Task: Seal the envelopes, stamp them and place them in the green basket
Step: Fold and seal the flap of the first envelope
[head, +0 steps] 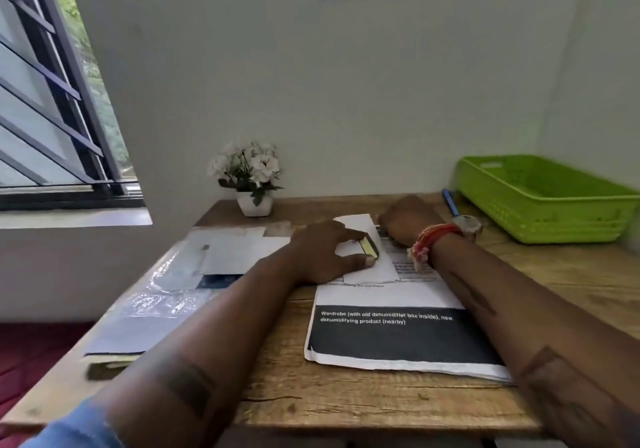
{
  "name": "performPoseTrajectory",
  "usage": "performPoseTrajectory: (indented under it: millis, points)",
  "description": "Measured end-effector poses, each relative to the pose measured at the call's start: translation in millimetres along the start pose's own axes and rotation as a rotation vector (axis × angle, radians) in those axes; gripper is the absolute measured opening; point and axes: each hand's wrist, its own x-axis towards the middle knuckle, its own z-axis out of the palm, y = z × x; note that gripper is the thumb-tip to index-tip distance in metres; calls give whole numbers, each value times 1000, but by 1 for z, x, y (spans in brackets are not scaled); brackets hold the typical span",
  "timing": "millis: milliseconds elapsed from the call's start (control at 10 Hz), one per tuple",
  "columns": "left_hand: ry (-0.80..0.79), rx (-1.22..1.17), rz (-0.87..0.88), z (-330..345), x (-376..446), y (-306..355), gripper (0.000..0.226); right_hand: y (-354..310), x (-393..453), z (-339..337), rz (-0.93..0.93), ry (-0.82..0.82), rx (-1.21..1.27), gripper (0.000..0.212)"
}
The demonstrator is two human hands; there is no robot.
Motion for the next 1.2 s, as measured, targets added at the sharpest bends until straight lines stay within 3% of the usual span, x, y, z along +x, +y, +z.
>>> performPoseTrajectory:
  millis: [300,500,600,700,900,1000,1200]
  points:
    - [9,-24,-44,0,-7,7,79,-12,-5,2,125,-74,135,27]
    - [71,-43,-24,3,-6,5,76,-16,-6,0,119,-138,-20,24]
    - [89,-31,-15,4,-4,5,75,-16,-7,3,106,-67,-79,21]
    - [92,-52,-12,5,-4,5,74,-17,-6,2,91,-94,-32,29]
    - [93,-60,-7,5,-4,5,74,0,2,-9,175,-237,424,16]
    - [111,-65,5,5,-5,6,74,-3,-2,-5,156,-285,416,19]
    - [94,-39,14,3,-6,8,72,6,7,-2,101,-197,427,26]
